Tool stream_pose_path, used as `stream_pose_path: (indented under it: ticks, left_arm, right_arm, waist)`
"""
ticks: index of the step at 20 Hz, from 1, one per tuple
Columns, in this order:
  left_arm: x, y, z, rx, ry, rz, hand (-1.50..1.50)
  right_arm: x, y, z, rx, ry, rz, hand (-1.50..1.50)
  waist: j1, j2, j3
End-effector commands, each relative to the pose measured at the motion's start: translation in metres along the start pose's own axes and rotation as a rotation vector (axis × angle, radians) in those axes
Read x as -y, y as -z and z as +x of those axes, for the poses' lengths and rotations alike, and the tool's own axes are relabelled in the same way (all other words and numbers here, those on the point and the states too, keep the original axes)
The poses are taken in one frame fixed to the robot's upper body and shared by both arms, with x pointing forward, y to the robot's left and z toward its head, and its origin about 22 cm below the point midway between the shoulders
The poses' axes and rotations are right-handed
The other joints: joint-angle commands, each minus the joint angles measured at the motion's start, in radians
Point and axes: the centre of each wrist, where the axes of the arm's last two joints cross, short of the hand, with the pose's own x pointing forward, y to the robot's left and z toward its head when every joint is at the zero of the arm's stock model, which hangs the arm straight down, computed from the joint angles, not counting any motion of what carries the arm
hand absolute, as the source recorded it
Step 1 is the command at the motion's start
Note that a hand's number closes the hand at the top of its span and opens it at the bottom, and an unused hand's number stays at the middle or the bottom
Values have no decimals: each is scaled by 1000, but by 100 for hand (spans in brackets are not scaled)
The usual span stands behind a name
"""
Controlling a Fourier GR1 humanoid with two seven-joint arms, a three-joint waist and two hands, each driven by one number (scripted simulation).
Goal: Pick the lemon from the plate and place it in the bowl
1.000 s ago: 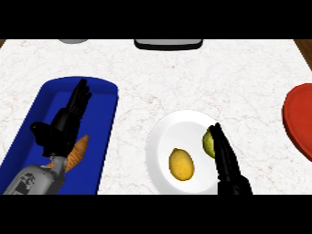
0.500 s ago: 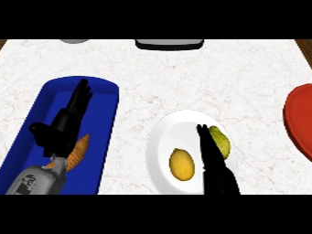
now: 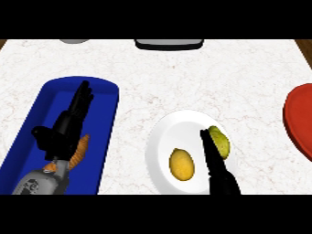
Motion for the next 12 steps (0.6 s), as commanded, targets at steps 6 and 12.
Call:
stream_pose_path:
  ticks: [6,12]
  left_arm:
    - [10,10,-4,7,9,-7,0]
    - [-6,2,-23,-12,9,-10,0]
  right_arm:
    - [7,-8,0,17,108,11,-150]
    - [1,-9,-7,2,128,27,-150]
  waist:
    - [-3,0,0]
    - [-2,0,0]
